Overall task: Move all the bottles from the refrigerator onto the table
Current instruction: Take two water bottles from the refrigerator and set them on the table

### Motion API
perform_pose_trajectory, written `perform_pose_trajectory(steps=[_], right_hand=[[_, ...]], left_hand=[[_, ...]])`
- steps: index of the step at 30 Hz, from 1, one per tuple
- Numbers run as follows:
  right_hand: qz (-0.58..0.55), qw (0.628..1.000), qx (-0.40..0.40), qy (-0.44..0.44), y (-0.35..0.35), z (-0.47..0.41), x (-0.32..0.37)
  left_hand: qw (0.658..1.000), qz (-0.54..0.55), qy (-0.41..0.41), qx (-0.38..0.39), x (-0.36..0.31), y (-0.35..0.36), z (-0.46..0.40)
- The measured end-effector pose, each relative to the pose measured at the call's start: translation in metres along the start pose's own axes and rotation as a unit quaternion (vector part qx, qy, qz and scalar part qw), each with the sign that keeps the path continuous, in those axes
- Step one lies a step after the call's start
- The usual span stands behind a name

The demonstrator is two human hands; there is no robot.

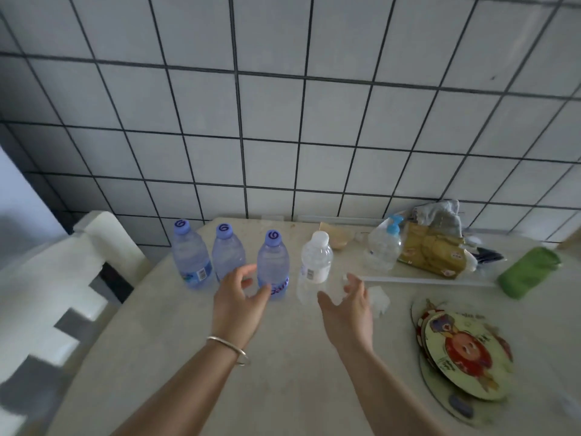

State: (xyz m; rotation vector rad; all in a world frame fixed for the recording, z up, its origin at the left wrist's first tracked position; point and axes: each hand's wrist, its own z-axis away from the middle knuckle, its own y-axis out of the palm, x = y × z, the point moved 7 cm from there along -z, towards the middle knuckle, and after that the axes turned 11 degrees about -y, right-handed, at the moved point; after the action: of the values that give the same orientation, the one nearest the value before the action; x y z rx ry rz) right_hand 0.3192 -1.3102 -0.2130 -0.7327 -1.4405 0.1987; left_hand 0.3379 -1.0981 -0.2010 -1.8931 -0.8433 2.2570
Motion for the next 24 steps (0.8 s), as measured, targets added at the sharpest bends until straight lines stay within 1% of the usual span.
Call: perform_pose_trajectory(steps=[4, 8, 11, 15, 19, 24], right_hand=[[0.021, 0.997, 0.007, -0.068, -0.031, 0.062, 0.038], [0.026, 0.986, 0.024, -0.161, -0.057, 0.150, 0.085], [0.013, 0.975, 0.048, -0.219, -0.070, 0.224, 0.111], [0.005, 0.960, 0.099, -0.260, -0.075, 0.315, 0.137], [-0.003, 0.950, 0.125, -0.288, -0.082, 0.394, 0.163], [-0.002, 0.939, 0.130, -0.319, -0.091, 0.479, 0.187]], left_hand=[[0.998, 0.024, 0.040, -0.044, -0.011, -0.069, 0.062], [0.995, 0.041, 0.051, -0.070, -0.008, -0.138, 0.143], [0.992, 0.046, 0.057, -0.104, -0.001, -0.190, 0.213], [0.986, 0.066, 0.042, -0.147, 0.008, -0.255, 0.301], [0.984, 0.080, 0.039, -0.153, 0.015, -0.304, 0.371], [0.983, 0.081, 0.057, -0.157, 0.030, -0.355, 0.439]])
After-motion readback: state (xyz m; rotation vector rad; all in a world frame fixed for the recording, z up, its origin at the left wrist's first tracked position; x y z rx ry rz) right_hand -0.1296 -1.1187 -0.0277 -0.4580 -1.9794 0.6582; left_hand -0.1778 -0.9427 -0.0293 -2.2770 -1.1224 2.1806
